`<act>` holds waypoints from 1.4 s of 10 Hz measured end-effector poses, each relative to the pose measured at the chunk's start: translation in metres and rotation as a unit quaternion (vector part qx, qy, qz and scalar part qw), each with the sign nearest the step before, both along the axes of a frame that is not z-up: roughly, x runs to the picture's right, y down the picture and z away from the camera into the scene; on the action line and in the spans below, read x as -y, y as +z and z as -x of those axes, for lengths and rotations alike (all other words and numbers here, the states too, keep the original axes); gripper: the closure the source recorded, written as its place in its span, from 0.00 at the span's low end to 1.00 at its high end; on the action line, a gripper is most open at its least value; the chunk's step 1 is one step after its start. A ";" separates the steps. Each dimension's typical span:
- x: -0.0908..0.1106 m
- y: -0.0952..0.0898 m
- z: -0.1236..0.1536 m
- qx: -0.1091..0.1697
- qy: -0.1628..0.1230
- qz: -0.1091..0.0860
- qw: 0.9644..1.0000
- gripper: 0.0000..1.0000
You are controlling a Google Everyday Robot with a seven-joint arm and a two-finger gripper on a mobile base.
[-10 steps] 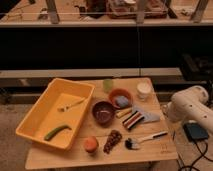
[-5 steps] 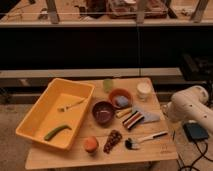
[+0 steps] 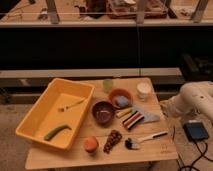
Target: Place eraser in paper cup
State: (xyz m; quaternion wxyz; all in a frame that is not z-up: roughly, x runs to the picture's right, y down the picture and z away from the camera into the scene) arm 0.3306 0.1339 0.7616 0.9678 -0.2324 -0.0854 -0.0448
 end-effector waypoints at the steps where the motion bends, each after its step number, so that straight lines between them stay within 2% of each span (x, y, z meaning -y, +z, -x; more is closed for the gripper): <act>1: 0.000 0.000 0.000 0.000 0.000 0.000 1.000 0.28; 3: 0.001 0.001 0.002 0.003 0.000 0.001 1.000 0.28; 5: -0.005 0.002 0.011 0.027 0.018 0.013 0.999 0.28; 9: -0.019 -0.002 0.053 0.073 0.045 0.017 0.996 0.28; 11: -0.026 0.000 0.062 0.070 0.055 0.011 0.996 0.28; 13: -0.034 0.011 0.060 0.045 0.101 0.004 0.994 0.28; 14: -0.033 0.016 0.052 0.033 0.141 0.002 0.989 0.28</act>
